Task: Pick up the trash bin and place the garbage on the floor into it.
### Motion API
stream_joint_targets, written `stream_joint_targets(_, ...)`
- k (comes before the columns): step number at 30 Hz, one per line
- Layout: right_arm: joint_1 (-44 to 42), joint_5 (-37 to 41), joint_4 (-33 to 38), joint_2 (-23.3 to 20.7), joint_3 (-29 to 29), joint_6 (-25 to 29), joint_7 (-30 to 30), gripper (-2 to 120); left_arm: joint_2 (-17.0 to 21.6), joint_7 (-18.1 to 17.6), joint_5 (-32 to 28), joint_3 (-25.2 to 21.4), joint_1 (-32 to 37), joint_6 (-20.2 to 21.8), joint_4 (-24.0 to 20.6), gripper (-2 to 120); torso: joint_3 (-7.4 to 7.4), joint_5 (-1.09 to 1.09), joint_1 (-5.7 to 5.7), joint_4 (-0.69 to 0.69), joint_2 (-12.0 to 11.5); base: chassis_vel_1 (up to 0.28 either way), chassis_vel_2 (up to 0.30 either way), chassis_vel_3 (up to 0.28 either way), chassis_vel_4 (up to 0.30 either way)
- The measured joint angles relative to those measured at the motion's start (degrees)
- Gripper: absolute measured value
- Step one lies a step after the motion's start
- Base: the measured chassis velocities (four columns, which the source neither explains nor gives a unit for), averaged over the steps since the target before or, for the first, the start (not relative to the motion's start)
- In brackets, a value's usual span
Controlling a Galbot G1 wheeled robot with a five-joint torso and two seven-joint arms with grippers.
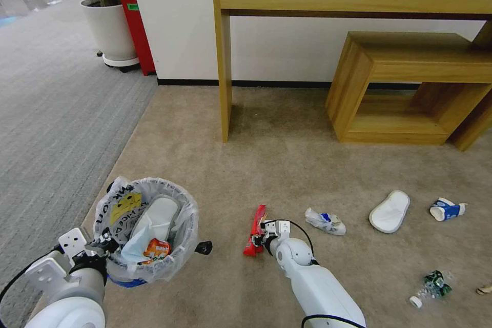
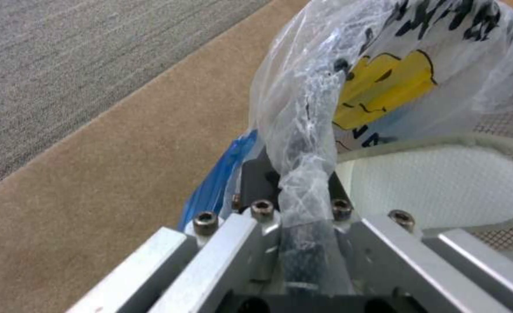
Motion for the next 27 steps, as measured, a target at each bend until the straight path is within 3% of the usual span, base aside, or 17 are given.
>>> stream_joint_targets(2,-0.5,0.1,1.2,-0.7,-0.1,0.0,0.0,7,-0.1,0.0,0.1,0.0,0.1,-0.1,0.0,0,0.0,0.0,0.0,0.0,0.0,0.0,0.0,0.0,0.0)
stream_joint_targets(5,-1.4,0.3,3.8,-1.8,-0.4,0.1,0.1,1,-0.1,0.0,0.3,0.1,0.1,-0.2,0.0,0,0.0,0.0,0.0,0.0,0.0,0.0,0.0,0.0,0.0)
stream_joint_targets(11,-4.7,0.5,13.0,-5.4,-1.2,2.0,0.0,0,0.0,0.1,0.4,0.2,0.3,-0.2,-0.4,0,0.0,0.01,0.0,0.0,0.0,0.0,0.0,0.0,0.0)
stream_joint_targets(15,-7.9,-1.4,21.2,-8.5,-0.5,7.9,-3.0,0,0.0,0.0,-0.2,0.6,0.6,-0.2,-0.4,0,0.0,0.01,-0.01,0.0,0.0,0.0,0.0,0.0,0.0)
stream_joint_targets(17,-9.5,-2.6,26.1,-10.1,0.6,16.2,-8.3,0,-0.2,-0.3,-1.0,2.0,0.9,-0.2,-0.4,0,0.0,0.01,0.0,0.0,0.0,0.0,0.0,0.0,0.0)
stream_joint_targets(18,-9.5,-2.6,26.1,-10.1,0.6,16.2,-8.3,0,-0.2,-0.3,-1.0,2.0,0.9,-0.2,-0.4,0,0.0,0.01,0.0,0.0,0.0,0.0,0.0,0.0,0.0)
stream_joint_targets(19,-9.9,-2.9,27.9,-10.8,1.6,20.6,-12.2,0,-0.5,-0.4,-1.3,2.8,1.1,-0.2,-0.2,0,0.0,0.01,0.0,0.0,0.0,0.0,0.0,0.0,0.0)
stream_joint_targets(22,-10.2,0.4,32.8,-13.6,5.8,32.5,-30.5,0,-1.0,-0.8,-2.4,5.1,1.5,-0.2,0.7,0,0.0,0.0,0.0,0.0,0.0,0.0,0.0,0.0,0.0)
stream_joint_targets(23,-10.2,0.4,32.8,-13.6,5.8,32.5,-30.5,0,-1.0,-0.8,-2.4,5.1,1.5,-0.2,0.7,0,0.0,0.0,0.0,0.0,0.0,0.0,0.0,0.0,0.0)
stream_joint_targets(25,-9.9,5.7,35.9,-16.2,7.5,37.7,-42.7,0,-1.3,-1.1,-4.0,6.5,1.7,-0.2,1.0,0,0.0,0.0,0.0,0.0,0.0,0.0,0.0,0.0,0.0)
stream_joint_targets(27,-9.7,7.3,36.6,-16.9,7.6,38.5,-45.0,0,-1.3,-1.2,-4.4,7.0,1.8,-0.2,1.0,0,0.0,0.0,0.0,0.0,0.0,0.0,0.0,0.0,0.0)
